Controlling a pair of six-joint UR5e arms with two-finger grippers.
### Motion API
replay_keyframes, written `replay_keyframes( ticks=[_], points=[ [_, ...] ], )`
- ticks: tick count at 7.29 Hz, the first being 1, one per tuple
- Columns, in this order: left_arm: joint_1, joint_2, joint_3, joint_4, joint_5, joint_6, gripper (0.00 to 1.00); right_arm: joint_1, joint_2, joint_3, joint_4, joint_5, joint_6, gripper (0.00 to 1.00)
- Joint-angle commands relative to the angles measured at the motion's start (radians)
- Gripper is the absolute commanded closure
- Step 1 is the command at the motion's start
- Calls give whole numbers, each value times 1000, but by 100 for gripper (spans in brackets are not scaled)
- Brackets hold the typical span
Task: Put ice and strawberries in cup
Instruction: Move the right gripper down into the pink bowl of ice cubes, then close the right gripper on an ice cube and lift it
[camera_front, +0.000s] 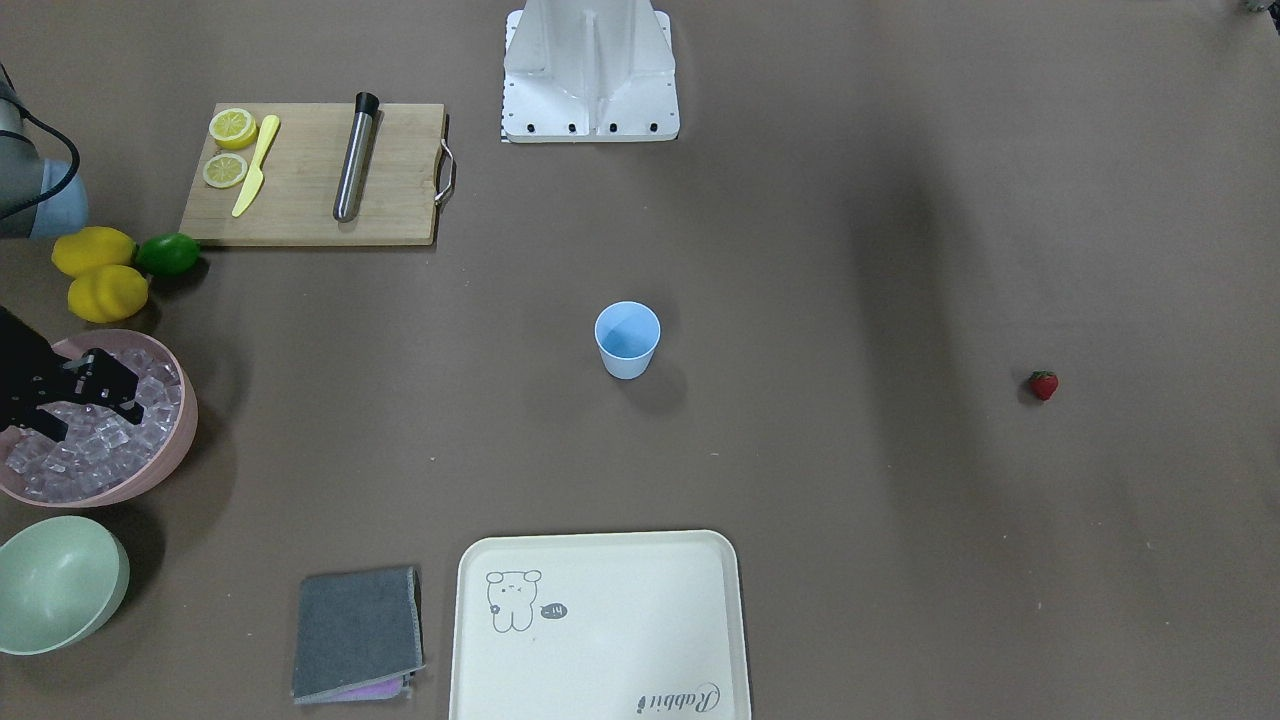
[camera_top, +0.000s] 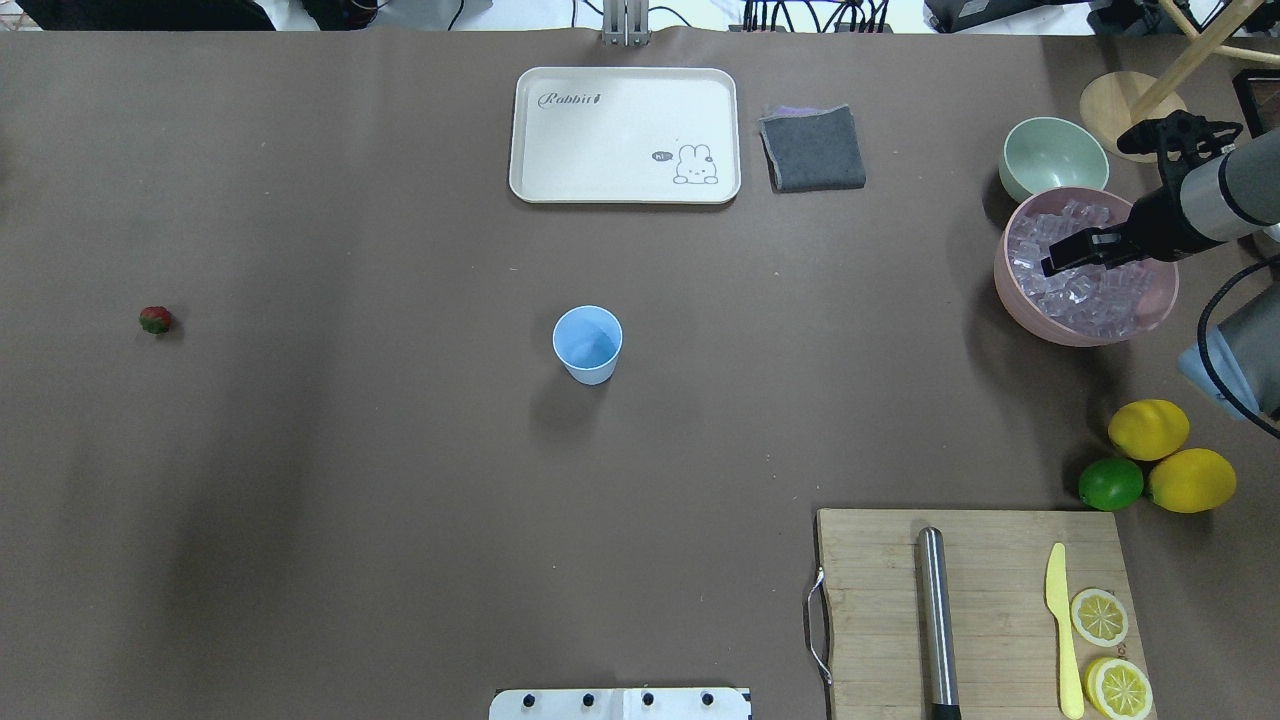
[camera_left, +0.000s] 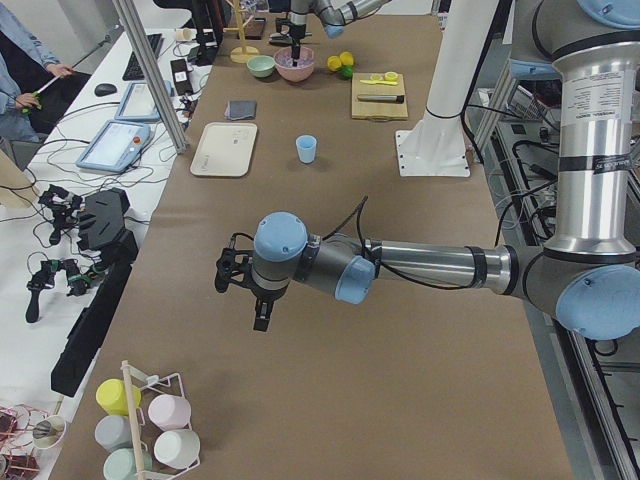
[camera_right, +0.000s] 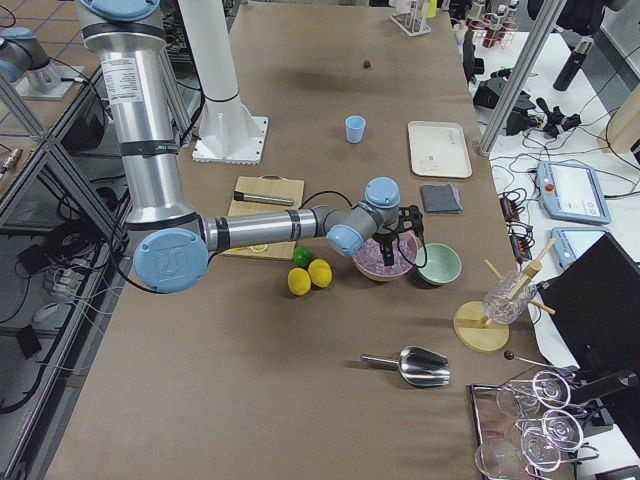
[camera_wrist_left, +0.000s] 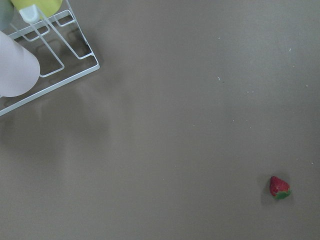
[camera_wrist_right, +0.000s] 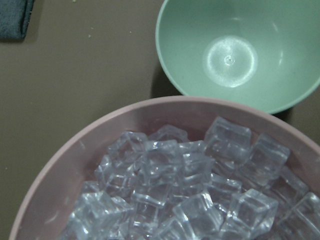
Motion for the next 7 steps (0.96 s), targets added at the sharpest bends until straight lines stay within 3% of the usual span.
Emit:
replay_keyframes(
  ticks=[1,4,6,7],
  points=[
    [0,0,4,0,2,-1,2,-7,0,1,0,-13,0,15],
    [0,0,6,-2,3,-1,2,-17,8,4,-5,-28,0,20],
    [0,0,7,-2,5,-1,2,-17,8,7,-3,-30,0,13],
    [0,0,12,-2,3,-1,2,-17,8,9,-3,-31,0,16]
  ],
)
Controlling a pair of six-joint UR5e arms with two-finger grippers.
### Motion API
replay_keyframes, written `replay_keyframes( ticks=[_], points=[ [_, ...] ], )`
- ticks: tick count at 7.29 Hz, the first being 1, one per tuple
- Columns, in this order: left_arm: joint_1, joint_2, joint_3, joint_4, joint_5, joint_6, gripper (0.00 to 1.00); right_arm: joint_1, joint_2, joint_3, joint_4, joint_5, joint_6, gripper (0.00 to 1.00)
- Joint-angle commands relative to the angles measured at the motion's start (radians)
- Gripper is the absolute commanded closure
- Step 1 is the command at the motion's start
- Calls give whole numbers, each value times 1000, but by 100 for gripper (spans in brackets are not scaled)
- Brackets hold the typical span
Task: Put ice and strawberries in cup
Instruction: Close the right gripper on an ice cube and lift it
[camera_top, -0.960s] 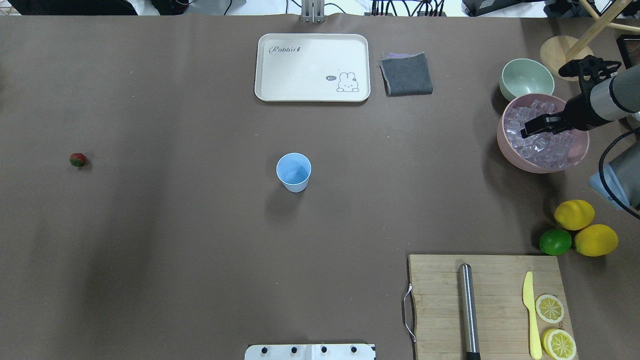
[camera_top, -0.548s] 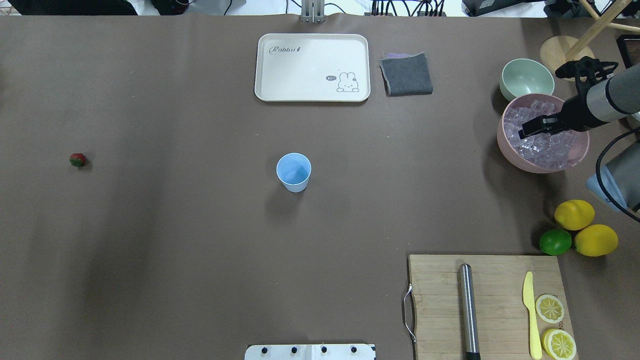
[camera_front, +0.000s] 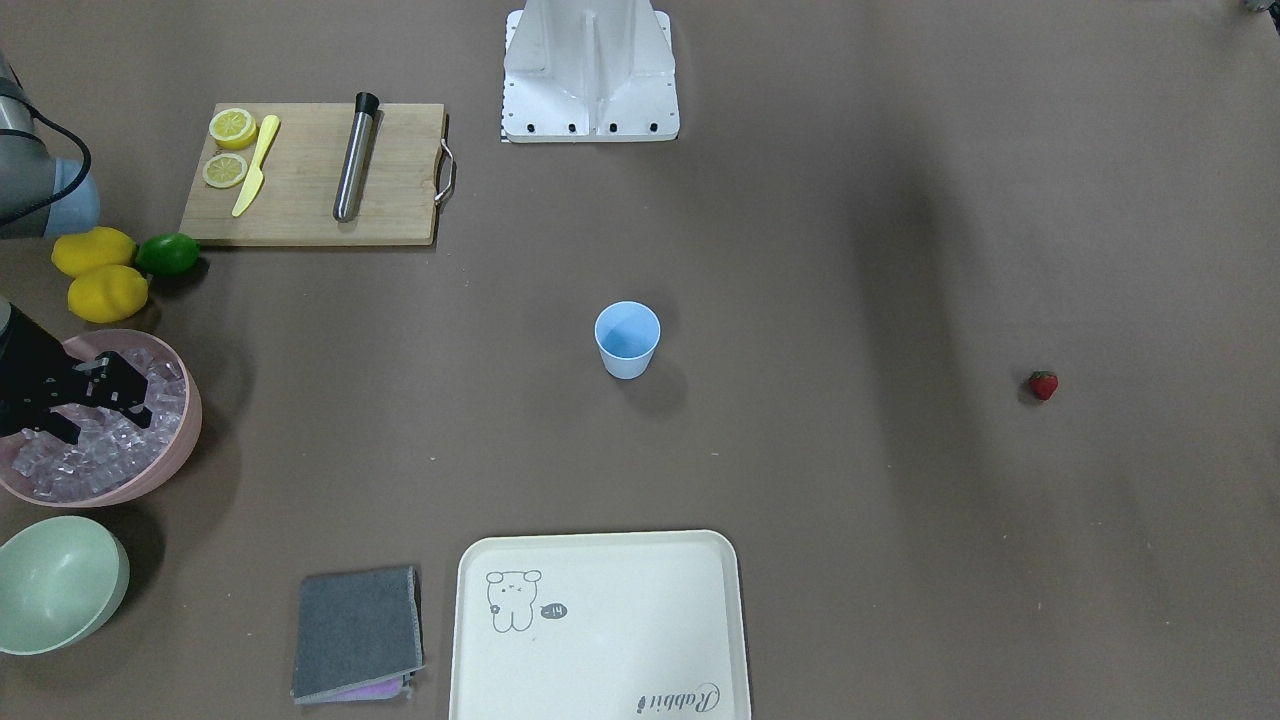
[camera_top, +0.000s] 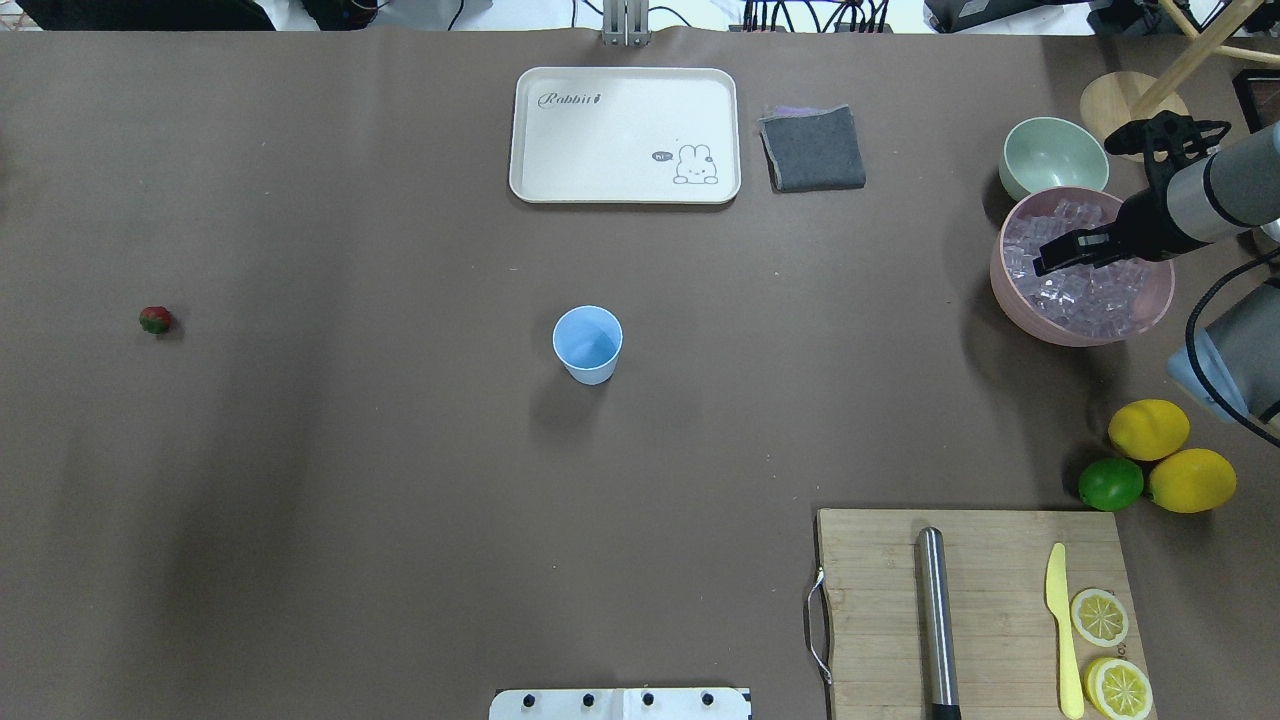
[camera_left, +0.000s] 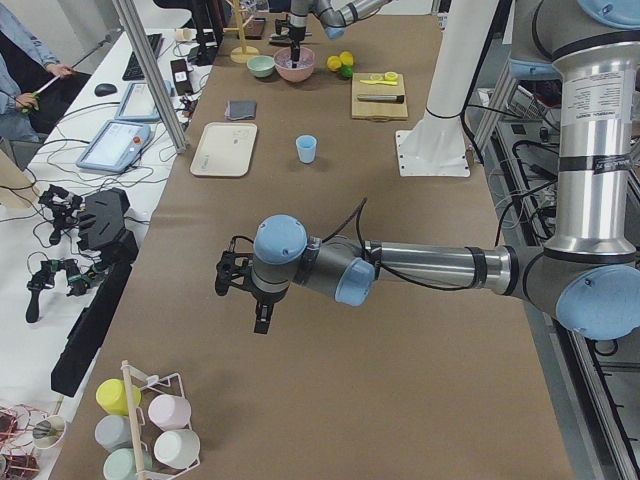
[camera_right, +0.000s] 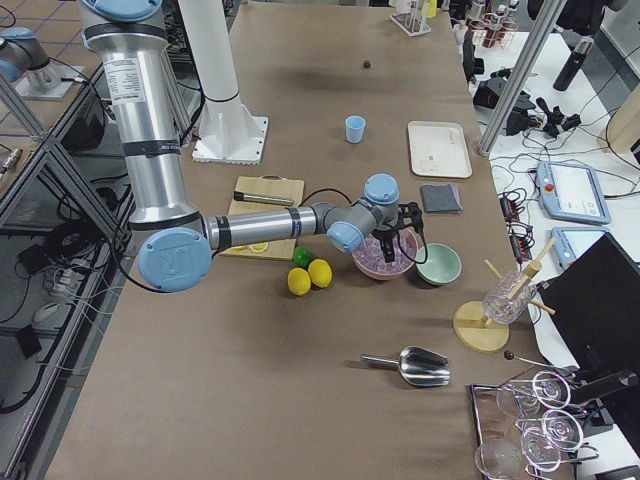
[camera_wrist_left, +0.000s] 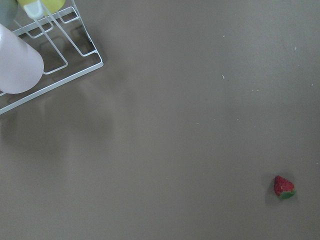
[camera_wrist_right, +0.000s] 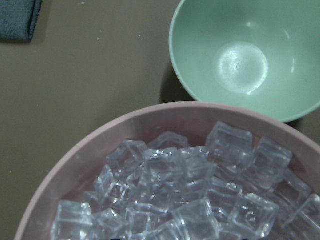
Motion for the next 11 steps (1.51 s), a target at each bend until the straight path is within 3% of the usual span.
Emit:
replay_keyframes(
  ticks=[1,3,5,11],
  points=[
    [0,0,5,0,1,0,2,1,-1,2,0,0,0,28],
    [2,0,8,0,-1,0,2,1,-1,8,-1,3,-2,19],
    [0,0,8,0,-1,2,2,5,-18,34,-5,4,-2,17],
    [2,15,5,-2,-4,5,2,-28,-1,-3,-5,-63,-9,17]
  ],
)
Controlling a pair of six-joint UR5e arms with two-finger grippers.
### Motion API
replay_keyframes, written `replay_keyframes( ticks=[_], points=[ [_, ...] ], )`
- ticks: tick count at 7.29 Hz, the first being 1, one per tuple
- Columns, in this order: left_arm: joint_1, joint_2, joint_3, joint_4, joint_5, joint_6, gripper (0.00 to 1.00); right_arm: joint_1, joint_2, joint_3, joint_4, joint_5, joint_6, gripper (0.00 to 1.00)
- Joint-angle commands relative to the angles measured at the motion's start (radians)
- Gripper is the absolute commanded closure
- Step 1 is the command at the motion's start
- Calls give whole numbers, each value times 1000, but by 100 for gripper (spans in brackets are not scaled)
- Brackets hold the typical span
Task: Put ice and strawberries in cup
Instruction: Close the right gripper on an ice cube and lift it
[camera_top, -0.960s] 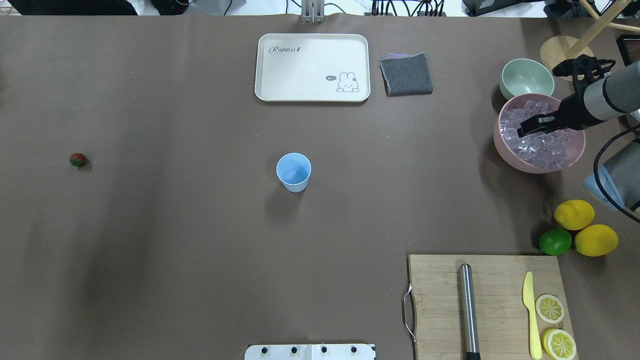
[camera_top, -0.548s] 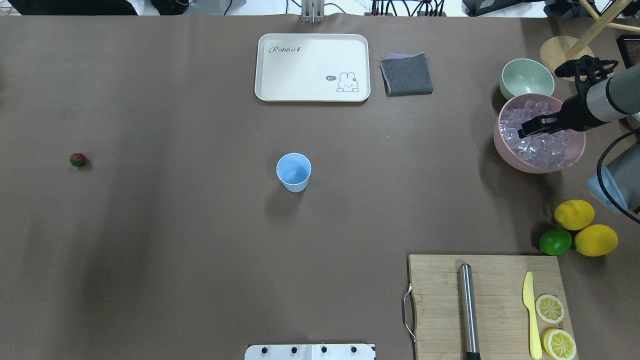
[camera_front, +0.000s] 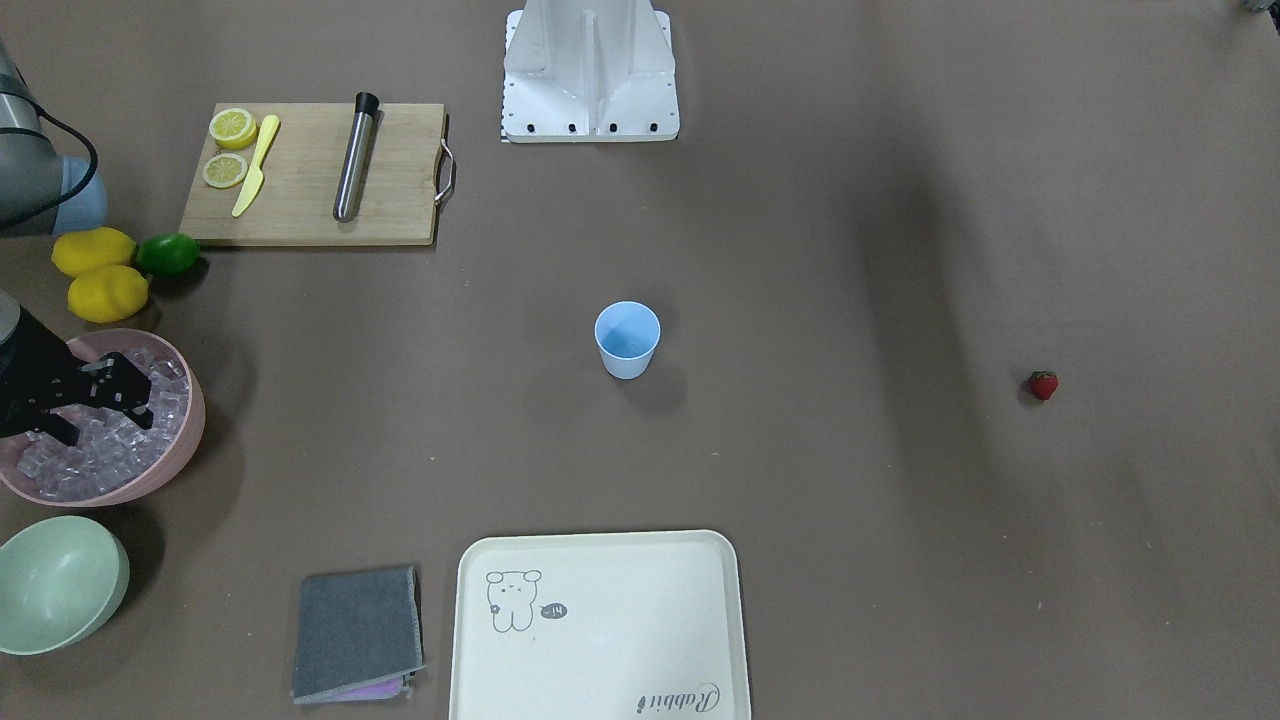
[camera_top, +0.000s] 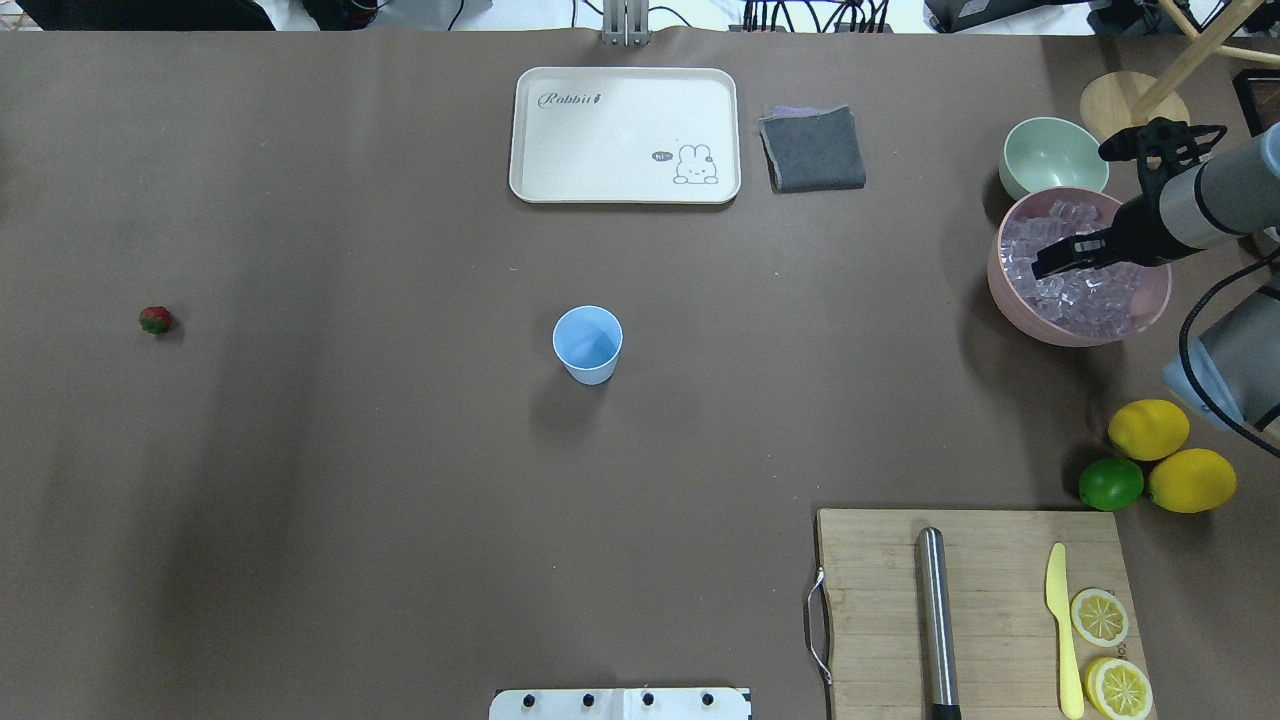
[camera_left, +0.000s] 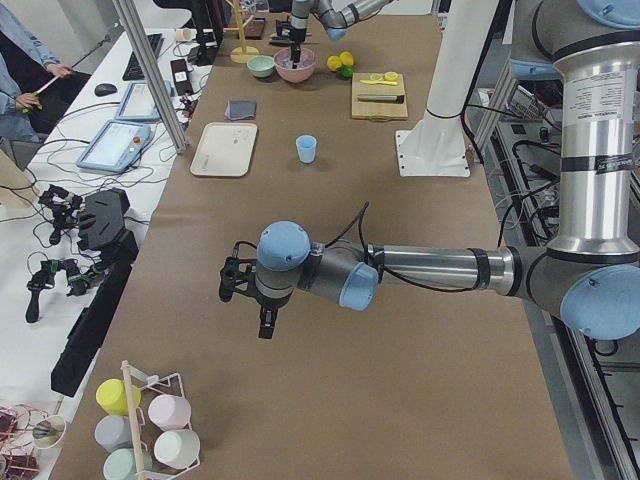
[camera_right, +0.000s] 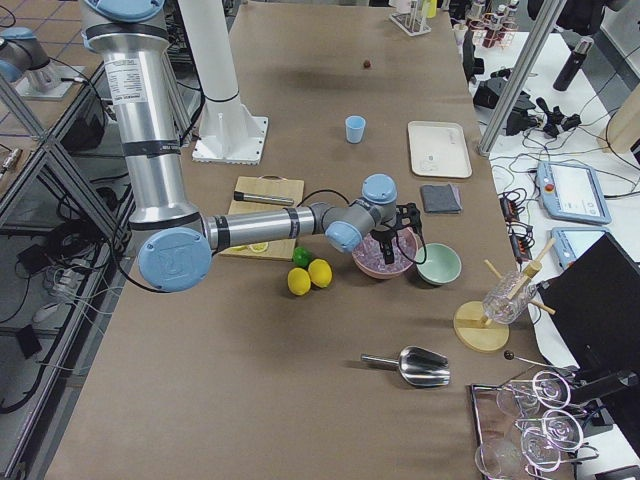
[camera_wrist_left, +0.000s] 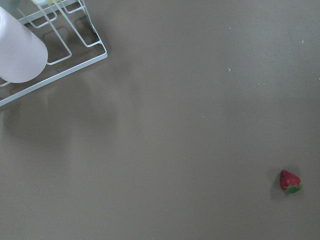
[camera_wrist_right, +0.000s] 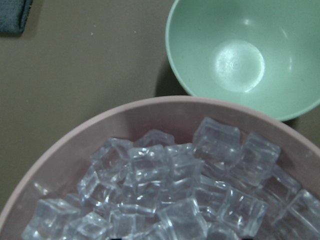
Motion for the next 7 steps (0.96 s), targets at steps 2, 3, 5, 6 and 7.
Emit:
replay_keyframes(
  ticks=[2,3,5,6,7],
  points=[
    [-1,0,1,0,1,2,2,-8,4,0,1,-16,7,21],
    [0,0,1,-2,3,2,2,-8,4,5,0,-15,7,26],
    [0,8,1,-2,3,3,2,-8,3,9,0,-13,7,32],
    [0,8,1,-2,3,3,2,-3,3,13,0,-7,8,33],
    [0,10,1,-11,4,0,2,1,3,13,0,-6,8,35]
  ],
)
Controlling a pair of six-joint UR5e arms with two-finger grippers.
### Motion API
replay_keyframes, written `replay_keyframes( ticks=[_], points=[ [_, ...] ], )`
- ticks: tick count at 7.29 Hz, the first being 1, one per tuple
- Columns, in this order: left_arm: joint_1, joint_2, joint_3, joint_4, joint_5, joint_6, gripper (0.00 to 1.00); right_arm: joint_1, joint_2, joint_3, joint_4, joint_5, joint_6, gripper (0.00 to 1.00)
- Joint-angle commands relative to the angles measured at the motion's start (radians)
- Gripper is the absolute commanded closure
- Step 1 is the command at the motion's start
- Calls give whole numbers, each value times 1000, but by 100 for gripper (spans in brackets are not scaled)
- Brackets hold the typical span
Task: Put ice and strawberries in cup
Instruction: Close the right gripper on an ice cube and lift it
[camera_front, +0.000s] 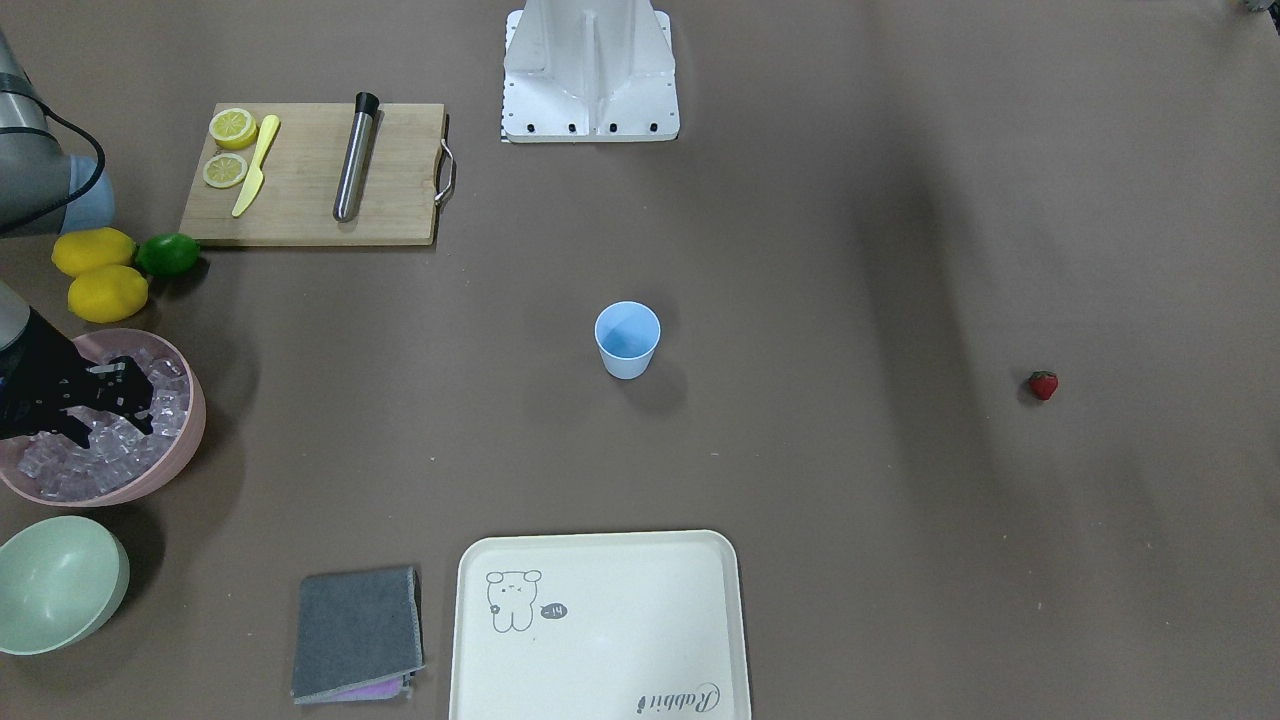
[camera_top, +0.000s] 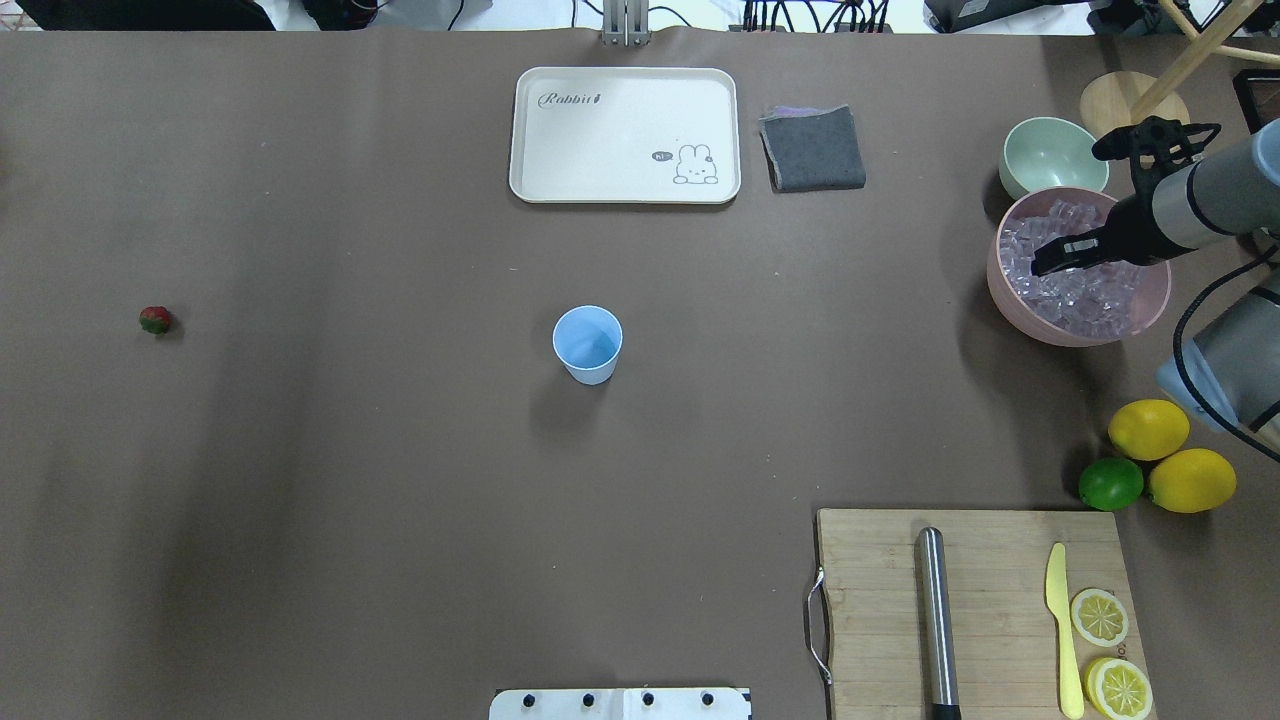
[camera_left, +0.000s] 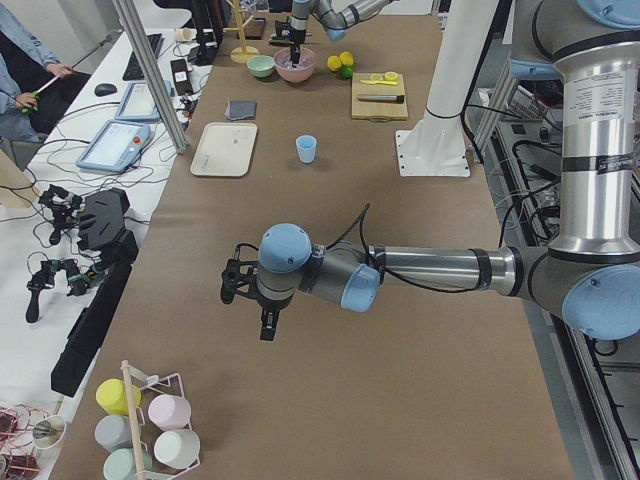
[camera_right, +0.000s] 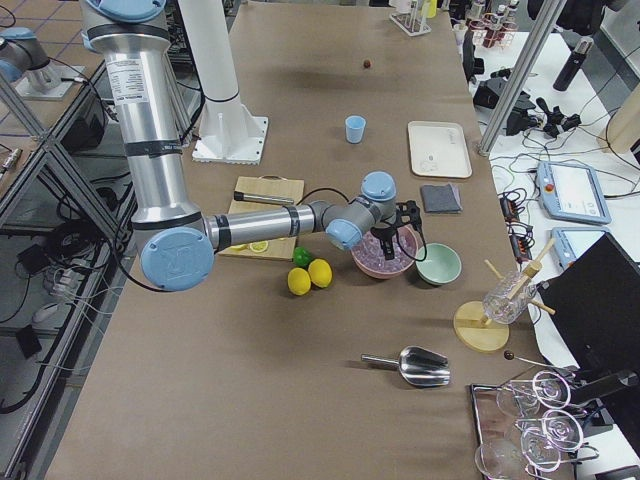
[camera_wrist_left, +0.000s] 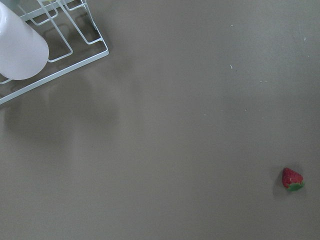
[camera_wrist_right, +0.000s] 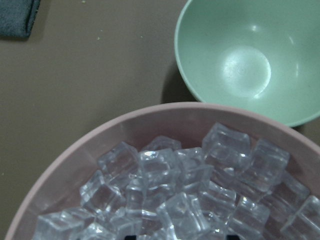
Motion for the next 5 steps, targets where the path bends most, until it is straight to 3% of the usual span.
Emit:
replay_keyframes(
  ticks=[1,5],
  points=[
    [0,4,0,-7,0,-2,2,8,0,3,0,5,1,36],
    [0,8,-2,-7,0,-2,2,24,-6,34,-34,11,2,37]
  ],
)
